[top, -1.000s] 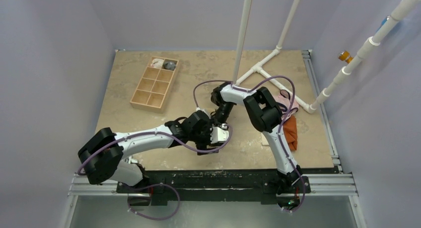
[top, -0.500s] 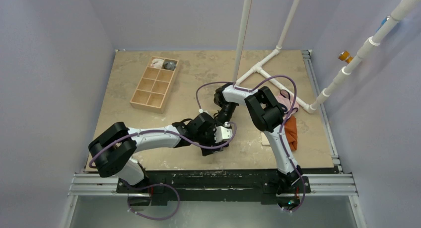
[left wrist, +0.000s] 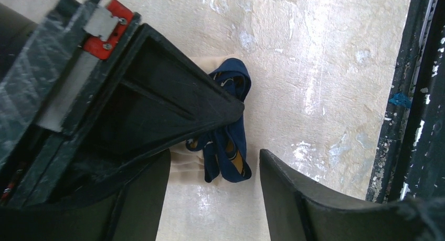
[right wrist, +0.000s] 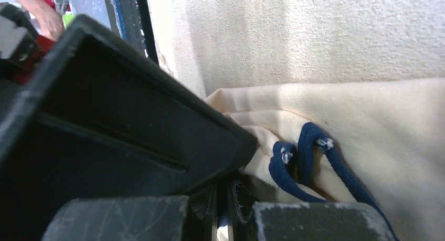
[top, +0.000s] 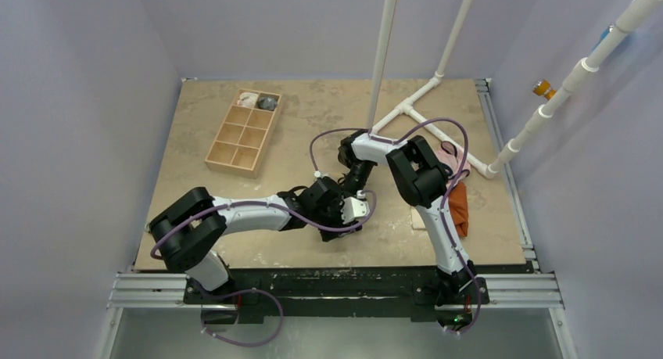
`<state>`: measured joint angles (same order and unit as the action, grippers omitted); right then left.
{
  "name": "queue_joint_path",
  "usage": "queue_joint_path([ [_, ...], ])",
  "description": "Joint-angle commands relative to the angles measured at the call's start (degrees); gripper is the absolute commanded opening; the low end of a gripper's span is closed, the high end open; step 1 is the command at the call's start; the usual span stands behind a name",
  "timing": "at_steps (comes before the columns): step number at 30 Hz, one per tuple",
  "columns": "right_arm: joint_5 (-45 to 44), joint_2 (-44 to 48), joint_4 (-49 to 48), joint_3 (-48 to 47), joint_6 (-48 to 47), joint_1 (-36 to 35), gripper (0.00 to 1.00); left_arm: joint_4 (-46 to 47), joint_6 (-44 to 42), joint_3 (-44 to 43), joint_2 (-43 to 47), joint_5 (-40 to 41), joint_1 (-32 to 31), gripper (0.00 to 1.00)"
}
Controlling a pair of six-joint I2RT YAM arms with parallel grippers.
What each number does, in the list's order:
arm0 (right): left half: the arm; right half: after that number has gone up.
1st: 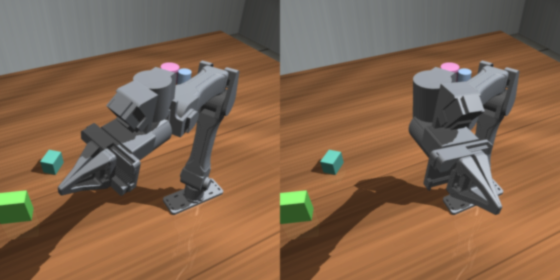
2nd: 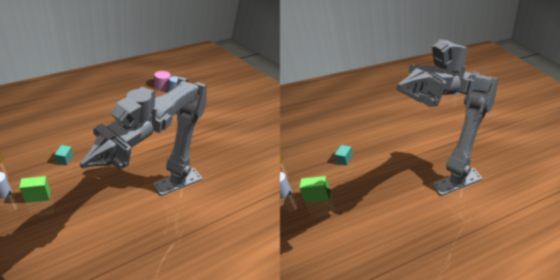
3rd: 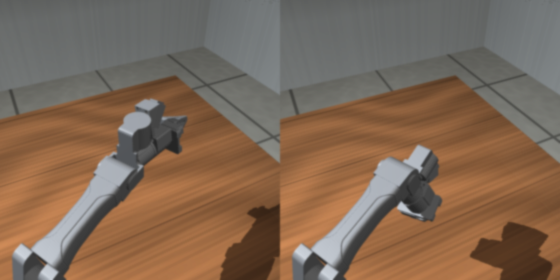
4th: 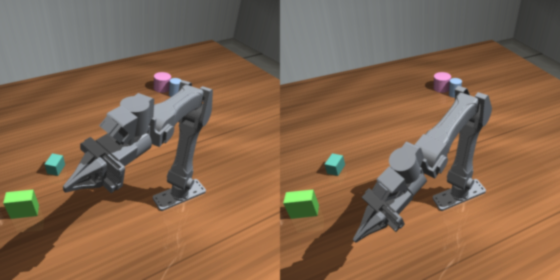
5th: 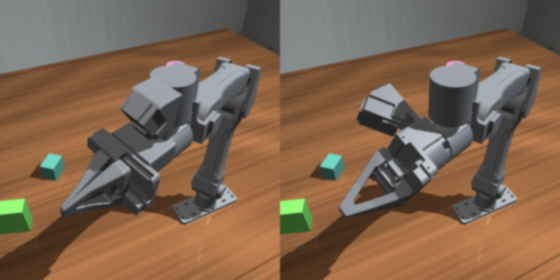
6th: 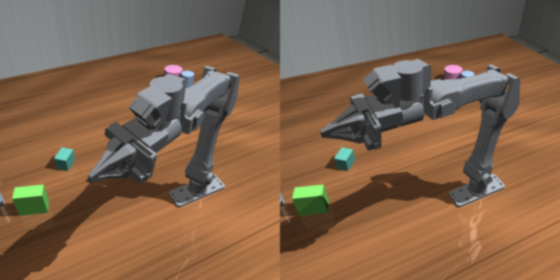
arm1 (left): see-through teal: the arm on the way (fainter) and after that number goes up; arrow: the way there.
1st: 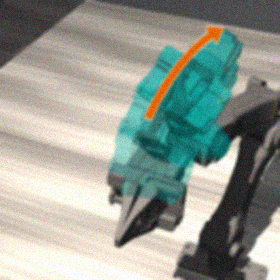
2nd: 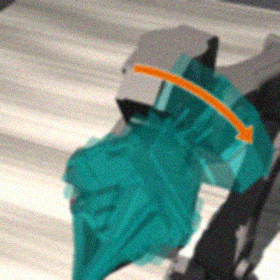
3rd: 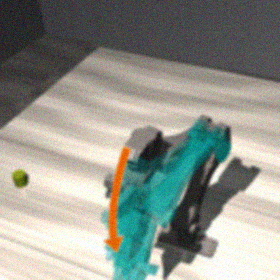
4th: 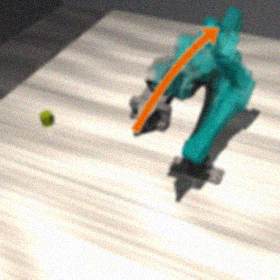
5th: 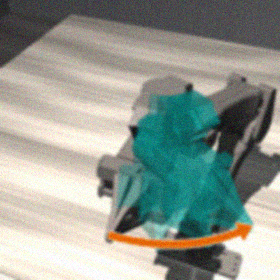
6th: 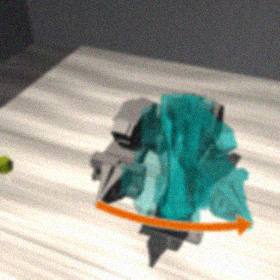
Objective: Roll the underwear
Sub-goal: Roll the underwear to the center of the board.
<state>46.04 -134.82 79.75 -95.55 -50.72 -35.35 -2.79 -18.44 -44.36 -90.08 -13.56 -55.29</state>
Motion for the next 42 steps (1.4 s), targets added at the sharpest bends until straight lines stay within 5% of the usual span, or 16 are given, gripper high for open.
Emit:
queue_joint_path([
  [1, -0.9, 2.3, -1.3, -1.7, -1.6, -0.2, 0.0, -1.5, 0.4, -3.5, -2.4, -2.0, -0.4, 0.59],
  [11, 0.1, 2.2, -1.4, -1.8, -1.0, -0.1, 0.0, -2.9, 2.7, -5.2, -4.5, -3.2, -0.5, 0.42],
  [18, 0.8, 3.2, -2.8, -2.1, 0.9, -0.2, 0.02, -5.0, 3.7, -5.4, -5.8, -4.6, -0.5, 0.13],
  [23, 0.3, 5.6, -5.4, -0.7, 3.3, 0.2, 0.14, -6.7, 4.0, -5.3, -5.2, -5.9, -0.4, 0.01],
  [31, -1.2, 14.1, -11.8, 4.6, 8.6, 3.3, 0.33, -11.0, 5.0, -6.9, -6.4, -9.2, 1.7, 0.0],
  [42, -2.9, 24.6, -19.8, 12.8, 12.8, 11.4, 0.26, -15.7, 9.0, -10.5, -8.9, -21.3, 11.6, 0.0],
])
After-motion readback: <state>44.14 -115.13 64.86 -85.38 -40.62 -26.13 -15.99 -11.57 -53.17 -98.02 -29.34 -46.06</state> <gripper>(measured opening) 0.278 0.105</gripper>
